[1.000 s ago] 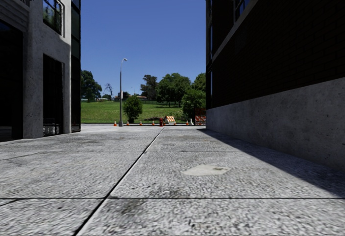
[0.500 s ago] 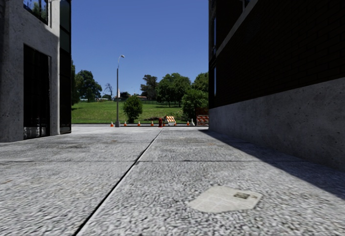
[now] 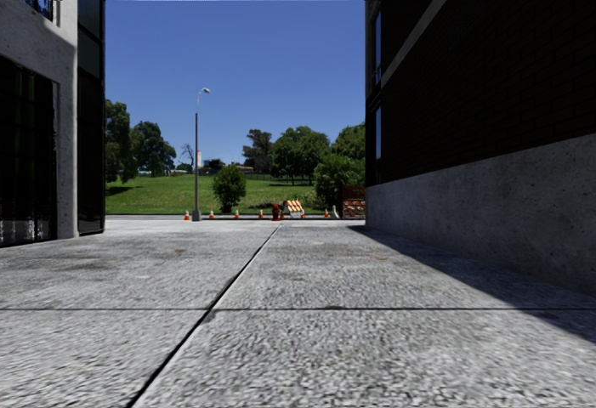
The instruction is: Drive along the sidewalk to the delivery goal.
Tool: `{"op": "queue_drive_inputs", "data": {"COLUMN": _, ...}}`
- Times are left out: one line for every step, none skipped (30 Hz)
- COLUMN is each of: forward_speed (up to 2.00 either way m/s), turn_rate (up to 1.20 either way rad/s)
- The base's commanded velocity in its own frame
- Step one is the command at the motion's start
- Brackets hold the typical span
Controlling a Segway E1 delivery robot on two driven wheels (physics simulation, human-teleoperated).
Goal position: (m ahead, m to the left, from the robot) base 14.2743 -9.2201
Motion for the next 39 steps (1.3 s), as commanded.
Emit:
{"op": "queue_drive_inputs", "data": {"forward_speed": 2.00, "turn_rate": 0.00}}
{"op": "queue_drive_inputs", "data": {"forward_speed": 2.00, "turn_rate": 0.00}}
{"op": "queue_drive_inputs", "data": {"forward_speed": 2.00, "turn_rate": 0.00}}
{"op": "queue_drive_inputs", "data": {"forward_speed": 2.00, "turn_rate": 0.00}}
{"op": "queue_drive_inputs", "data": {"forward_speed": 2.00, "turn_rate": 0.00}}
{"op": "queue_drive_inputs", "data": {"forward_speed": 2.00, "turn_rate": 0.00}}
{"op": "queue_drive_inputs", "data": {"forward_speed": 2.00, "turn_rate": 0.00}}
{"op": "queue_drive_inputs", "data": {"forward_speed": 2.00, "turn_rate": 0.00}}
{"op": "queue_drive_inputs", "data": {"forward_speed": 2.00, "turn_rate": 0.00}}
{"op": "queue_drive_inputs", "data": {"forward_speed": 2.00, "turn_rate": 0.00}}
{"op": "queue_drive_inputs", "data": {"forward_speed": 2.00, "turn_rate": 0.00}}
{"op": "queue_drive_inputs", "data": {"forward_speed": 2.00, "turn_rate": 0.00}}
{"op": "queue_drive_inputs", "data": {"forward_speed": 2.00, "turn_rate": 0.00}}
{"op": "queue_drive_inputs", "data": {"forward_speed": 2.00, "turn_rate": 0.00}}
{"op": "queue_drive_inputs", "data": {"forward_speed": 2.00, "turn_rate": 0.00}}
{"op": "queue_drive_inputs", "data": {"forward_speed": 2.00, "turn_rate": 0.00}}
{"op": "queue_drive_inputs", "data": {"forward_speed": 2.00, "turn_rate": 0.00}}
{"op": "queue_drive_inputs", "data": {"forward_speed": 2.00, "turn_rate": 0.00}}
{"op": "queue_drive_inputs", "data": {"forward_speed": 2.00, "turn_rate": 0.00}}
{"op": "queue_drive_inputs", "data": {"forward_speed": 2.00, "turn_rate": 0.00}}
{"op": "queue_drive_inputs", "data": {"forward_speed": 2.00, "turn_rate": 0.00}}
{"op": "queue_drive_inputs", "data": {"forward_speed": 2.00, "turn_rate": 0.00}}
{"op": "queue_drive_inputs", "data": {"forward_speed": 2.00, "turn_rate": 0.00}}
{"op": "queue_drive_inputs", "data": {"forward_speed": 2.00, "turn_rate": 0.00}}
{"op": "queue_drive_inputs", "data": {"forward_speed": 2.00, "turn_rate": 0.00}}
{"op": "queue_drive_inputs", "data": {"forward_speed": 2.00, "turn_rate": 0.00}}
{"op": "queue_drive_inputs", "data": {"forward_speed": 2.00, "turn_rate": 0.00}}
{"op": "queue_drive_inputs", "data": {"forward_speed": 2.00, "turn_rate": 0.00}}
{"op": "queue_drive_inputs", "data": {"forward_speed": 2.00, "turn_rate": 0.00}}
{"op": "queue_drive_inputs", "data": {"forward_speed": 2.00, "turn_rate": 0.00}}
{"op": "queue_drive_inputs", "data": {"forward_speed": 2.00, "turn_rate": 0.00}}
{"op": "queue_drive_inputs", "data": {"forward_speed": 2.00, "turn_rate": 0.00}}
{"op": "queue_drive_inputs", "data": {"forward_speed": 2.00, "turn_rate": 0.00}}
{"op": "queue_drive_inputs", "data": {"forward_speed": 2.00, "turn_rate": 0.00}}
{"op": "queue_drive_inputs", "data": {"forward_speed": 2.00, "turn_rate": 0.00}}
{"op": "queue_drive_inputs", "data": {"forward_speed": 2.00, "turn_rate": 0.00}}
{"op": "queue_drive_inputs", "data": {"forward_speed": 2.00, "turn_rate": 0.00}}
{"op": "queue_drive_inputs", "data": {"forward_speed": 2.00, "turn_rate": 0.00}}
{"op": "queue_drive_inputs", "data": {"forward_speed": 2.00, "turn_rate": 0.00}}
